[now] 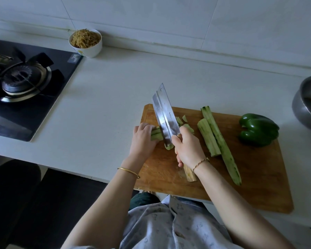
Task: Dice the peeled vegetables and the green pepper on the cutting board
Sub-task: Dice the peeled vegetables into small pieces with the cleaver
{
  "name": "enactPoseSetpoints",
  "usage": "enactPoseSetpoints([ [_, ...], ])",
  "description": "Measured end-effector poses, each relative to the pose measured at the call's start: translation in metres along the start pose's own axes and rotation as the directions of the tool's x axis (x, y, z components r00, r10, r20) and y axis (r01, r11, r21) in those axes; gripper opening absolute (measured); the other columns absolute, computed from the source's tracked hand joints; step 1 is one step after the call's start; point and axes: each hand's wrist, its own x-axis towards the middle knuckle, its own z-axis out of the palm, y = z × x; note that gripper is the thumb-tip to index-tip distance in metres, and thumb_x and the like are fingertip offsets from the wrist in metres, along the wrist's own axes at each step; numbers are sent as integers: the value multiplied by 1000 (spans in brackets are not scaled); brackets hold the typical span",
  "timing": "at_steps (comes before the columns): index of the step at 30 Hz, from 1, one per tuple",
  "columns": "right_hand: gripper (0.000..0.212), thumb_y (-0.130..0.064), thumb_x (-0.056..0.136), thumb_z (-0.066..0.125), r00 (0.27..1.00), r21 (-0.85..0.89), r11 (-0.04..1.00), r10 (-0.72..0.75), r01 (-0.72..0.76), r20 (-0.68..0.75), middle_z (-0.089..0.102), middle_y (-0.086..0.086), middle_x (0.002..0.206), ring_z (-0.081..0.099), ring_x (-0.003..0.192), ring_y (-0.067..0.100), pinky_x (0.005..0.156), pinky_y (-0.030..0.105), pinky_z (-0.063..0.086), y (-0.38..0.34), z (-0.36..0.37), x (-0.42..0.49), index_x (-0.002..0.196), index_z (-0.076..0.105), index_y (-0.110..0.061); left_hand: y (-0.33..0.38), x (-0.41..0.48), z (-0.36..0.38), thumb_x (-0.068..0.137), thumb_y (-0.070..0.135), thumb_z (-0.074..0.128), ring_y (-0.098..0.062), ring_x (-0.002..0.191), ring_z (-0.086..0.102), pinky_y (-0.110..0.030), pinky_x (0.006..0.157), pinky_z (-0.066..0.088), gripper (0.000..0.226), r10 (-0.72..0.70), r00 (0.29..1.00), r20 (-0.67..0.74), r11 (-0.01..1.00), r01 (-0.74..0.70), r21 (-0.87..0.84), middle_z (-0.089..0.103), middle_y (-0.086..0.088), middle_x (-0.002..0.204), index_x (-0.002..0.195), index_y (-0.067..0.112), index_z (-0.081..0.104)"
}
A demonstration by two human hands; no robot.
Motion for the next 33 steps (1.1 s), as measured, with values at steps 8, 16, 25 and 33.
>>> enactPoseSetpoints([
  [8, 10, -20, 100, 39, 995, -47, 997, 71, -68, 69, 50, 5, 66, 47, 41, 18, 37, 26, 46, -6, 6, 10, 96, 42, -11, 1, 1, 0, 87, 22, 65, -22, 118, 35, -25, 96, 30, 35, 4, 1000, 0, 1000, -4, -25, 51, -1, 125, 121, 17, 60],
  [16, 13, -21, 101, 40, 999, -8, 999, 31, -32, -14, 50, 6, 67, 44, 39, 15, 35, 26, 45, -1, 10, 3, 93, 41, -11, -1, -2, -5, 86, 18, 62, -24, 120, 36, -23, 96, 27, 37, 4, 1000, 28, 999, -3, -45, 49, -3, 127, 123, 15, 58],
  [25, 13, -22, 101, 41, 1000, -12, 1000, 8, -7, 24, 50, 6, 69, 45, 38, 14, 35, 23, 41, -4, 6, 1, 93, 40, -13, 0, -3, -7, 87, 13, 61, -26, 120, 36, -20, 89, 25, 34, -30, 999, 12, 998, 31, -59, 49, -5, 125, 121, 12, 58],
  [33, 9, -24, 101, 40, 1000, -156, 988, 9, -7, 7, 55, 8, 78, 55, 47, 23, 41, 37, 54, -11, 14, 4, 99, 40, -15, 1, -3, -8, 90, 18, 60, -26, 116, 37, -22, 91, 27, 27, -10, 1000, 18, 998, 11, -58, 51, -4, 122, 116, 14, 61],
])
